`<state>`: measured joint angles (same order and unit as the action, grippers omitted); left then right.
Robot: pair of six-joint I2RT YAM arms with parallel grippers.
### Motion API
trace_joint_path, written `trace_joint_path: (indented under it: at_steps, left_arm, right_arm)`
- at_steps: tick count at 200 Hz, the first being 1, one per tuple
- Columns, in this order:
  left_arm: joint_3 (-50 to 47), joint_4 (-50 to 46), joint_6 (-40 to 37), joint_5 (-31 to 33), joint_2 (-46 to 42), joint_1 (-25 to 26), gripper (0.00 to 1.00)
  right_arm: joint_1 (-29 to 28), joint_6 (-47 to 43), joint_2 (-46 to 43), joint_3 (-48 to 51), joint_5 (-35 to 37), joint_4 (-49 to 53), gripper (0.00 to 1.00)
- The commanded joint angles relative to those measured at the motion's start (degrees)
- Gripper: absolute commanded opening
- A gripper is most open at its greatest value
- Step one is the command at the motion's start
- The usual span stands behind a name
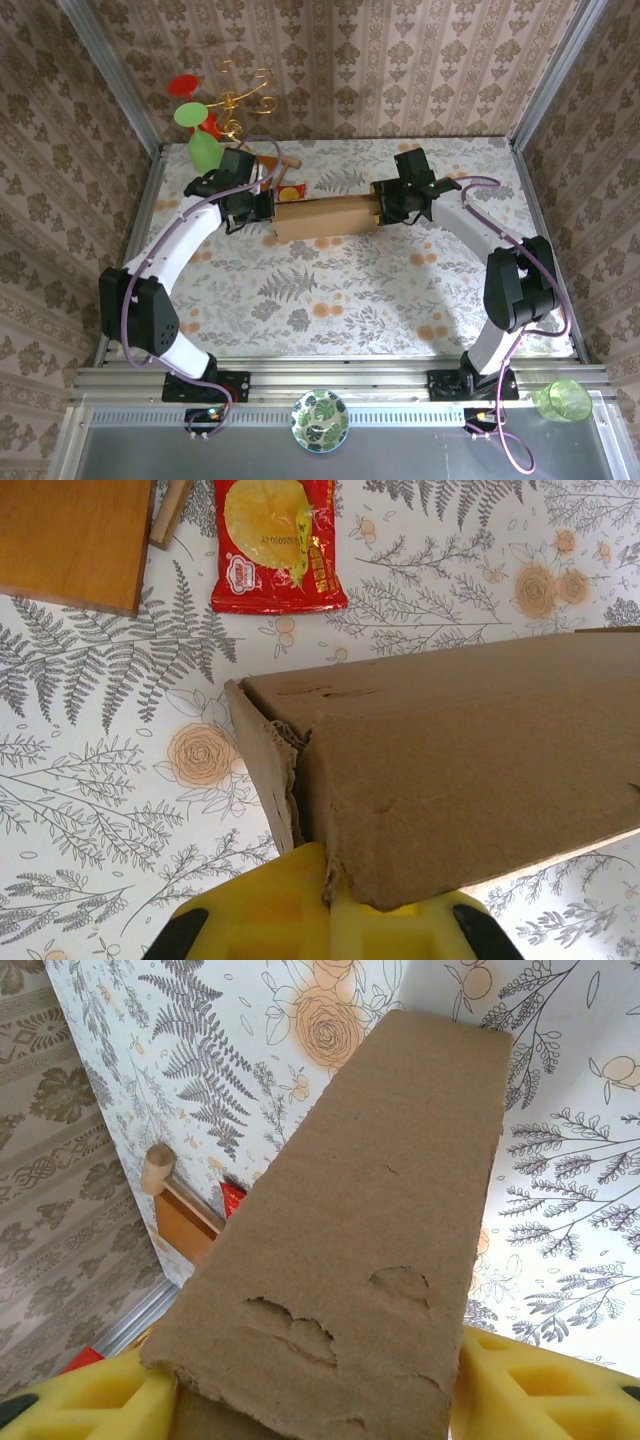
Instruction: Fold the paper box
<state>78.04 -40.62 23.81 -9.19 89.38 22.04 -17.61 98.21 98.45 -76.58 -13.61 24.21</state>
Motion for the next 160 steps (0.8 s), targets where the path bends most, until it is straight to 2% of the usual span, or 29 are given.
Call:
trace_joint_path:
  at_steps: [1,67,123,160]
  left_arm:
    - [-3.2,-3.13,-0.16,2.32,2.22,0.3,0.0]
    - [-0.77,-6.43,0.73,4.58,6.23,0.89,0.0]
    - [3.63,-8.86,0.2,5.06,9.18,1.42,0.0]
    - [4.38,-8.76,0.21,5.19,10.03,1.9,0.0]
  right_arm:
    - [0.35,0.27,2.53,-0.22,0.64,2.84,0.61]
    - [2.09,-2.98,0.2,-2.97,-0.47,2.27,0.82]
    - [3.1,-4.61,-3.54,-2.87,-1.94,1.26,0.85]
    - [1.67,-4.08,-4.71,-2.67,-2.13,-0.34,0.85]
